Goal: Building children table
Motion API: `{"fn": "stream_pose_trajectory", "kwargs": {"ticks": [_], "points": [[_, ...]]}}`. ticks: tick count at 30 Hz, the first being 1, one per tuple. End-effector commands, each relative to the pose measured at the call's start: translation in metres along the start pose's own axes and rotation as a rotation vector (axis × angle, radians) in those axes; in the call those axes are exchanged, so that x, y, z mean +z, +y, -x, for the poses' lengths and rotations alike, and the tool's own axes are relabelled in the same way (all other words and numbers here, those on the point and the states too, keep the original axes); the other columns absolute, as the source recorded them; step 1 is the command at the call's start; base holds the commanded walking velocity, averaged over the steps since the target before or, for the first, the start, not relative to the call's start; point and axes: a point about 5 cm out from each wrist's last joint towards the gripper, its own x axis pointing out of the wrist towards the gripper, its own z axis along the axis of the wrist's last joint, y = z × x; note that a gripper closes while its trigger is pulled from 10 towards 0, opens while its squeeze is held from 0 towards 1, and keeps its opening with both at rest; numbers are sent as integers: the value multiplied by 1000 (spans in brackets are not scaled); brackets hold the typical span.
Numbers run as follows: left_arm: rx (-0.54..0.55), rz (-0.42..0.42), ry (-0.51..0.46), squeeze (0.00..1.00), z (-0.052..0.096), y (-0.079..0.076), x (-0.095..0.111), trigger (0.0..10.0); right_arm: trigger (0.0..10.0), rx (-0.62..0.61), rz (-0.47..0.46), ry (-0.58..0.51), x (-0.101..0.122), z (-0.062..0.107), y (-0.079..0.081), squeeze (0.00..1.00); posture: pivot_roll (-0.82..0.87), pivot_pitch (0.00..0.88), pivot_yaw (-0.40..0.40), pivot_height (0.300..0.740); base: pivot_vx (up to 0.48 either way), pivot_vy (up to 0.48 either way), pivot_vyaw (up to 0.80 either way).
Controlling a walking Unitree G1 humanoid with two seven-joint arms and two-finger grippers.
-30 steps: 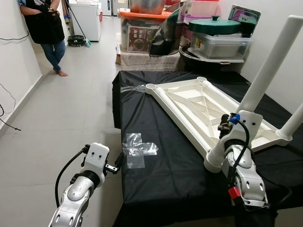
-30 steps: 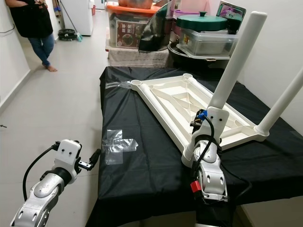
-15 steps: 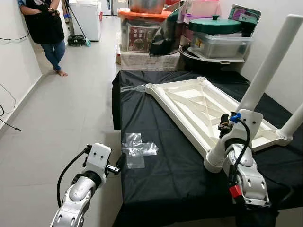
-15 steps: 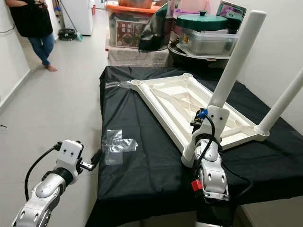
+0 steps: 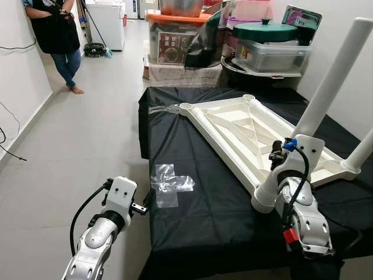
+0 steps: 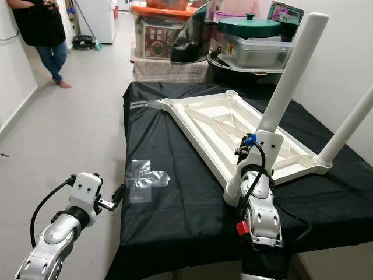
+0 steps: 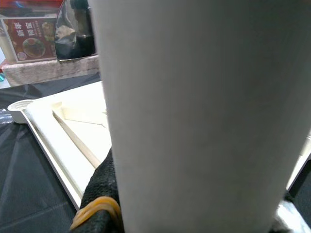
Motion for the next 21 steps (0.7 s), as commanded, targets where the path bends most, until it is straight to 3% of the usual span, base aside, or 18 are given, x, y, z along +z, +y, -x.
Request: {"fn": "stream_pose_trajectory", "kwargs": {"ticks": [1, 21], "points": [[-16, -3, 17, 0, 0, -3, -5, 10000, 10000, 9, -25, 118, -22, 3, 1, 0, 47, 0, -67, 740, 0, 0, 0], [-24, -3, 14, 0, -2, -5, -5, 10000, 10000, 14, -40, 75, -11, 3, 2, 0, 40, 0, -63, 740, 0, 0, 0]]}}
